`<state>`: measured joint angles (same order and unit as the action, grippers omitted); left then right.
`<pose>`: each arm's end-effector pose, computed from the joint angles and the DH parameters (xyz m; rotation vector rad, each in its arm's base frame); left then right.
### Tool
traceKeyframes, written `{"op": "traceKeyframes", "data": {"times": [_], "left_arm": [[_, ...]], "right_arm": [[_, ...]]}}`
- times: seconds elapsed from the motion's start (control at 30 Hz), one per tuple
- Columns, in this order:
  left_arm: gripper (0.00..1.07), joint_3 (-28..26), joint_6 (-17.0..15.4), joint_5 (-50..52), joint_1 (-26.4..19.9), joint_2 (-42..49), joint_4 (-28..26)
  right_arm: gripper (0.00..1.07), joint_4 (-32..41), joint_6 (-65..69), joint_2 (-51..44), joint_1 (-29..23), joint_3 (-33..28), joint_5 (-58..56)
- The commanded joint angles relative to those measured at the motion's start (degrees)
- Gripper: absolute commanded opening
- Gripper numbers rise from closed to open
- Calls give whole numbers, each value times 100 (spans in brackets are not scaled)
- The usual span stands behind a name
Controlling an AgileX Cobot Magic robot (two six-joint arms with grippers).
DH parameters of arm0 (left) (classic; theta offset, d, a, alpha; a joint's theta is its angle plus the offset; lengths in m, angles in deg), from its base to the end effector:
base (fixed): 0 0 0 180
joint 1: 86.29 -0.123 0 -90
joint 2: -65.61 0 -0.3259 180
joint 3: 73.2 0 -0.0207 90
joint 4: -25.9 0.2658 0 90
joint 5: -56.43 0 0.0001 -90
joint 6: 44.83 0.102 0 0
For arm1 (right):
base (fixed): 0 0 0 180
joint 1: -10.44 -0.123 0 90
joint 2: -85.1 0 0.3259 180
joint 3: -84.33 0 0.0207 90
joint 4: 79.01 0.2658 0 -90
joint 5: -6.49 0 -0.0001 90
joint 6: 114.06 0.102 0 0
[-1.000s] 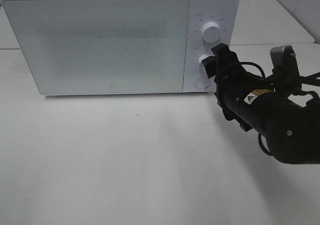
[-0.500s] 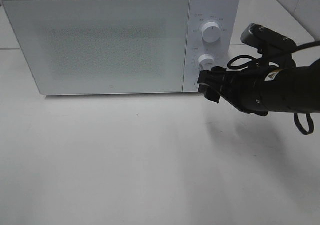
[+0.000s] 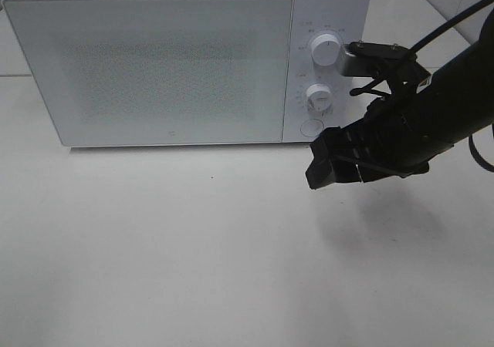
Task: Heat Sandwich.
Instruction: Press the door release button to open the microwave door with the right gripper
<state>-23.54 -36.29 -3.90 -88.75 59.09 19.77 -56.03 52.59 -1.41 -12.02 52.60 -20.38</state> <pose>-0.0231 -0.0105 0.2799 0.1122 2.0258 -0.0068 0.2691 0.1308 0.2247 -0.4108 2.6238 0.4098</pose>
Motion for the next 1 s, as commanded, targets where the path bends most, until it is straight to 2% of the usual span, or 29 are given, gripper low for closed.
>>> {"op": "traceKeyframes", "data": {"times": [0.03,0.23,0.5,0.7,1.0], "left_arm": [[101,17,0,69,6,149,-23],[101,17,0,69,6,149,-23],[101,17,0,69,6,149,-23],[101,17,0,69,6,149,-23],[101,17,0,69,6,149,-23]], "right_arm": [[75,-344,166,-160,29,115,-544],[75,-825,390,-825,29,115,-1112],[75,-1369,762,-2286,29,109,-2068],[75,-1501,802,-3105,29,109,-2538],[75,-1524,1060,-4979,29,-149,-2956]]}}
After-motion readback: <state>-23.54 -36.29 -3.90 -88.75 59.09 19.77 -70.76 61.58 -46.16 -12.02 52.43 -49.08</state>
